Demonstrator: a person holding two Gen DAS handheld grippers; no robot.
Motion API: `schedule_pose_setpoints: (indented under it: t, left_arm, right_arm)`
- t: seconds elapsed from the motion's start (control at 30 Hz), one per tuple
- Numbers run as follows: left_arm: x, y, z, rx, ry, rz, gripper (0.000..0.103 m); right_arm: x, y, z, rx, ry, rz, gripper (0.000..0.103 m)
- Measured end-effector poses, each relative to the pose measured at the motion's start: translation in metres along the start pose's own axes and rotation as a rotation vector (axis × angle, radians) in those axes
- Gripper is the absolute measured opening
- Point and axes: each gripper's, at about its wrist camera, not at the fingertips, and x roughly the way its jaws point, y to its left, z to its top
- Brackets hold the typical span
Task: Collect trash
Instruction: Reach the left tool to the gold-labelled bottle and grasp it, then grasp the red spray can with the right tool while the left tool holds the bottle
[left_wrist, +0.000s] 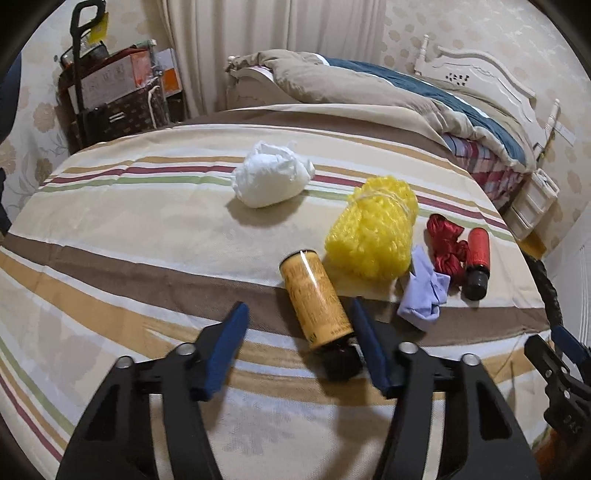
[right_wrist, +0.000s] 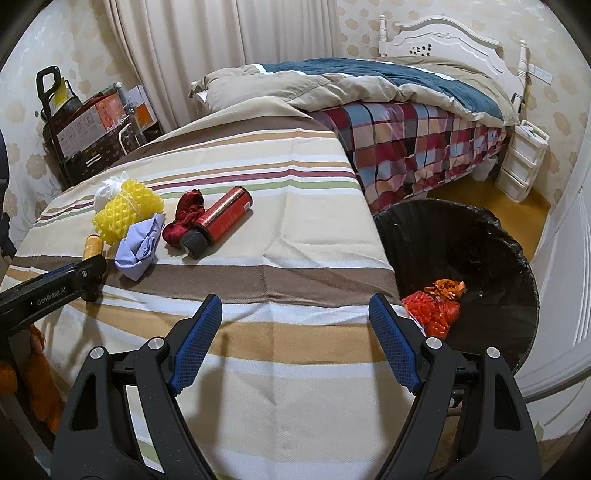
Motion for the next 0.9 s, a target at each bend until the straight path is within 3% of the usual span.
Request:
schedule_pose_setpoints:
  t: [0.17,0.4,0.77,0.9]
  left_arm:
    - [-0.002,-0.003,-0.004,0.06,-0.013,0.002,0.029]
    - [-0.004,0.006,-0.005,0.065,-0.017,-0.02,0.029]
    - [-0.007,0.033,-0.005,0.041,-0.025,0.006,0.029]
    - [-0.008,0.039,-0.005,0.029,-0.026,-0.002,0.029]
  right_arm:
    - [0.004,0.007,0.004,-0.012,0.006,0.003,0.08]
    - [0.013,0.016,0.016,-0.005,0.003,0.011,0.08]
    - [0.039,0.03,0.054,0.026,-0.021,-0.006,0.08]
    - [0.054,0.037,0.062,0.021,0.003,-0.005,0.069]
